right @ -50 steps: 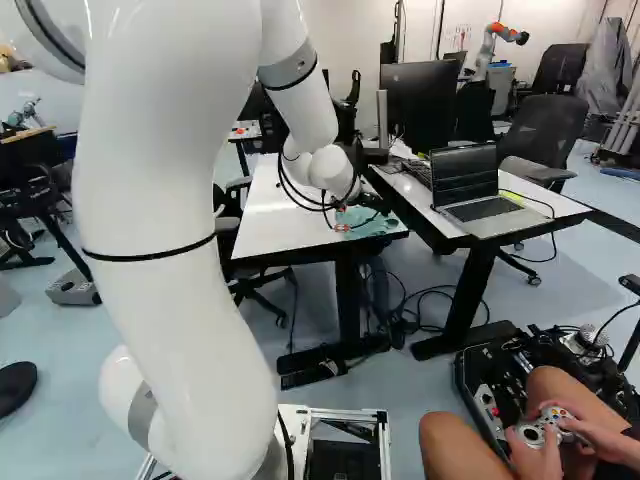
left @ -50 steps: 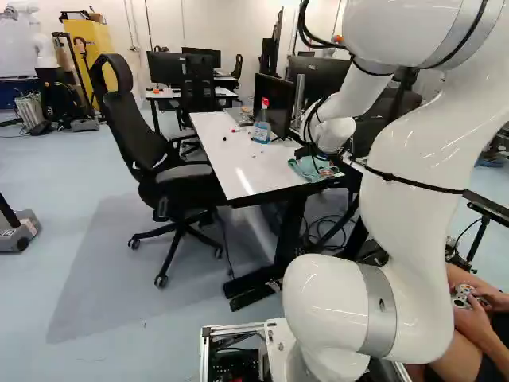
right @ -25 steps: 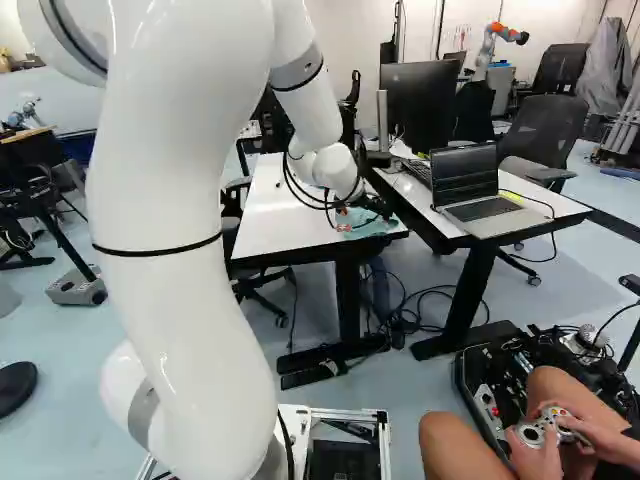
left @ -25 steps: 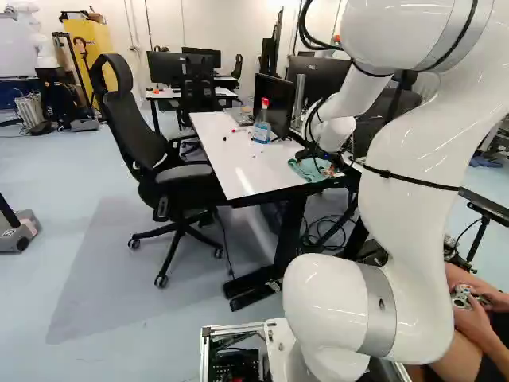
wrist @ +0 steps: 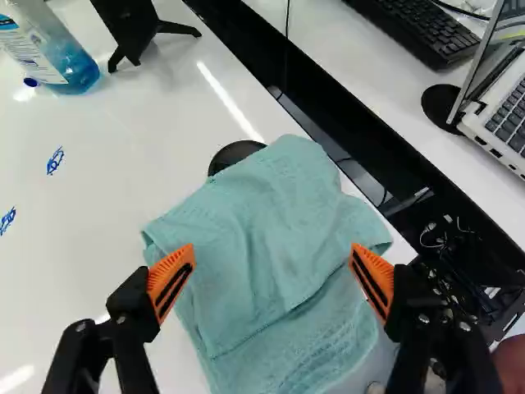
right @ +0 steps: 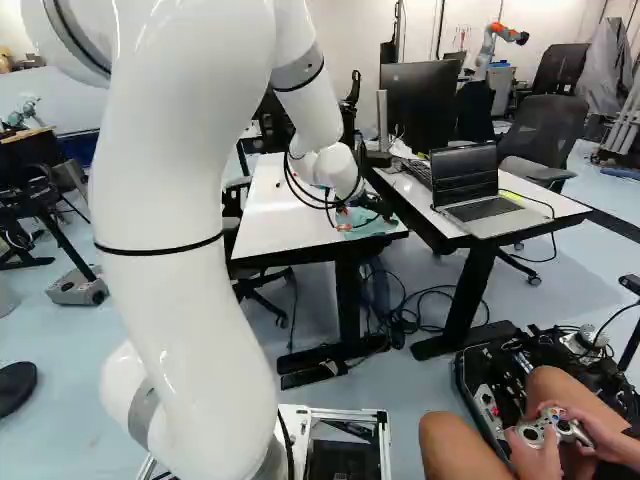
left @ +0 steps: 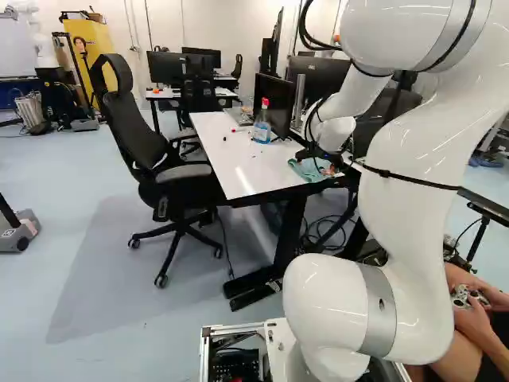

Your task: Clean the table with the green towel

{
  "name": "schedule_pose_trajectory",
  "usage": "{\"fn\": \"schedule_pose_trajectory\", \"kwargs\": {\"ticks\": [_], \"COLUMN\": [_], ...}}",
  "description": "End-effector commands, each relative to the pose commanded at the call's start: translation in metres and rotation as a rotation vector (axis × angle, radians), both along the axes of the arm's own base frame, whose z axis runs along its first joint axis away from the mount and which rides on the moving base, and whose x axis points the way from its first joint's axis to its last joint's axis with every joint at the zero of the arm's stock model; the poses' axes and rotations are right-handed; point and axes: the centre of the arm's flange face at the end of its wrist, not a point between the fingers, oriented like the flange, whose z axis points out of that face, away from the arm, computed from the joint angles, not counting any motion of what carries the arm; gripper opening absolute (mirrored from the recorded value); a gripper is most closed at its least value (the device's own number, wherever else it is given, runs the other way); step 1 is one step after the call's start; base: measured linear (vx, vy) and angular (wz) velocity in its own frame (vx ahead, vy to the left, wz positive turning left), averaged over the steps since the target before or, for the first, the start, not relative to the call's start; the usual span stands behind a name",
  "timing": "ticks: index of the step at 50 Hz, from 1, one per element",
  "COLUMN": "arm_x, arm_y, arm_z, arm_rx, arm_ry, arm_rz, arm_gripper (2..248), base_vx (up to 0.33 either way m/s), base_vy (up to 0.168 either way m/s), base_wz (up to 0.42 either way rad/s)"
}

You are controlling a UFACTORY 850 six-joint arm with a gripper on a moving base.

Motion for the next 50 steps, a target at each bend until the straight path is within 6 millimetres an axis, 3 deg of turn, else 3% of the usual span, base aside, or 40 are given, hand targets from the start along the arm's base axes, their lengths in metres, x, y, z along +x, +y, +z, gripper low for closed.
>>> {"fn": "schedule_pose_trajectory", "kwargs": {"ticks": [4,5,9,10,14,15,20,21,25,26,30,31,50], "arm_x": [0.0000,0.0000,0.0000,0.0000,0.0000,0.0000,0.0000,0.0000,0.0000,0.0000,0.0000,0.0000,-0.0002], "arm_y": [0.0000,0.0000,0.0000,0.0000,0.0000,0.0000,0.0000,0.0000,0.0000,0.0000,0.0000,0.0000,0.0001], "arm_z": [0.0000,0.0000,0.0000,0.0000,0.0000,0.0000,0.0000,0.0000,0.0000,0.0000,0.0000,0.0000,0.0007], "arm_rx": [0.000,0.000,0.000,0.000,0.000,0.000,0.000,0.000,0.000,0.000,0.000,0.000,0.000], "arm_ry": [0.000,0.000,0.000,0.000,0.000,0.000,0.000,0.000,0.000,0.000,0.000,0.000,-0.001], "arm_rz": [0.000,0.000,0.000,0.000,0.000,0.000,0.000,0.000,0.000,0.000,0.000,0.000,0.000], "arm_gripper": [247,229,229,190,190,151,151,113,113,77,77,50,41], "base_vx": [0.000,0.000,0.000,0.000,0.000,0.000,0.000,0.000,0.000,0.000,0.000,0.000,0.000], "base_vy": [0.000,0.000,0.000,0.000,0.000,0.000,0.000,0.000,0.000,0.000,0.000,0.000,0.000], "base_wz": [0.000,0.000,0.000,0.000,0.000,0.000,0.000,0.000,0.000,0.000,0.000,0.000,0.000]}}
